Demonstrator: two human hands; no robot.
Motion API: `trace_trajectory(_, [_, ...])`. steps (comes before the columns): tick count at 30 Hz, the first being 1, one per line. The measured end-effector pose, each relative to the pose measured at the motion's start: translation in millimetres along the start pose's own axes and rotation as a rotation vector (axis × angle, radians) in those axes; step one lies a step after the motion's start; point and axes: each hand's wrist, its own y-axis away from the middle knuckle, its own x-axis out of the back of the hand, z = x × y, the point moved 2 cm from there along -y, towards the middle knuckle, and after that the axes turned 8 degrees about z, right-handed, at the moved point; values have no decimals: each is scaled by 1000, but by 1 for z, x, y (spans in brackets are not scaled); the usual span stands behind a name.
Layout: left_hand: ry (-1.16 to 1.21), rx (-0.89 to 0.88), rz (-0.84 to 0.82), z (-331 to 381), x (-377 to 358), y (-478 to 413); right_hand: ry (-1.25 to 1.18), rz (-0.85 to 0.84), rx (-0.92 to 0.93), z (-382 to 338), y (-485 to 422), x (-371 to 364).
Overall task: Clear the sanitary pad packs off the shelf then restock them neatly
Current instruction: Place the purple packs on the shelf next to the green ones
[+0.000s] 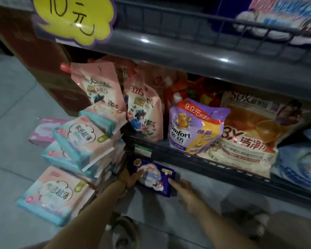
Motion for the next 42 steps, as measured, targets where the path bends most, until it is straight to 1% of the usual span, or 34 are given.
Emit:
trace_trajectory(1, [-10, 39, -3, -3, -3, -4, -2, 9, 1, 1, -5, -2])
trace_trajectory(6, [-90, 32, -38, -14, -9, -21, -86, 1, -39, 19, -42, -29])
trace_trajectory(8, [-49, 50, -50, -19, -10, -29, -126, -6, -34, 41, -81, -37])
trace_trajectory(12, [9, 67, -117, -22, -11, -44, -143, 10, -94, 37, -94, -45])
trace_trajectory(15, [103, 154, -160, -23, -13, -48, -195, -7, -146, 51, -116, -46])
trace_trajectory(18, [172, 210, -161, -22, -16, -42, -263, -37, -206, 36, -97, -45])
trace_trajectory(21, [192, 216, -177, -41, -25, -48, -276, -88, -227, 27, -75, -42])
trace_trajectory(23, [194, 216, -197, -51, -28, -45, -255, -91, -231, 32, -61, -37])
trace_trajectory(26, [168, 204, -223, -27, -23, -9, -301, -76, -199, 43, -39, -22])
trace_trajectory(28, [149, 180, -273, -17, -21, 10, -340, -79, -170, 45, -19, -10])
trace_trajectory(31, [105, 72, -322, 6, -17, 38, -374, -81, -101, 43, 13, 10])
trace_trajectory(33, [90, -17, -329, 29, -11, 65, -402, -68, -20, 35, 36, 27])
trace_trajectory(37, [117, -241, -260, 72, 2, 118, -437, -38, 205, 11, 85, 59])
trace_trajectory(42, [206, -535, -127, 131, 32, 187, -442, 56, 532, -37, 158, 96])
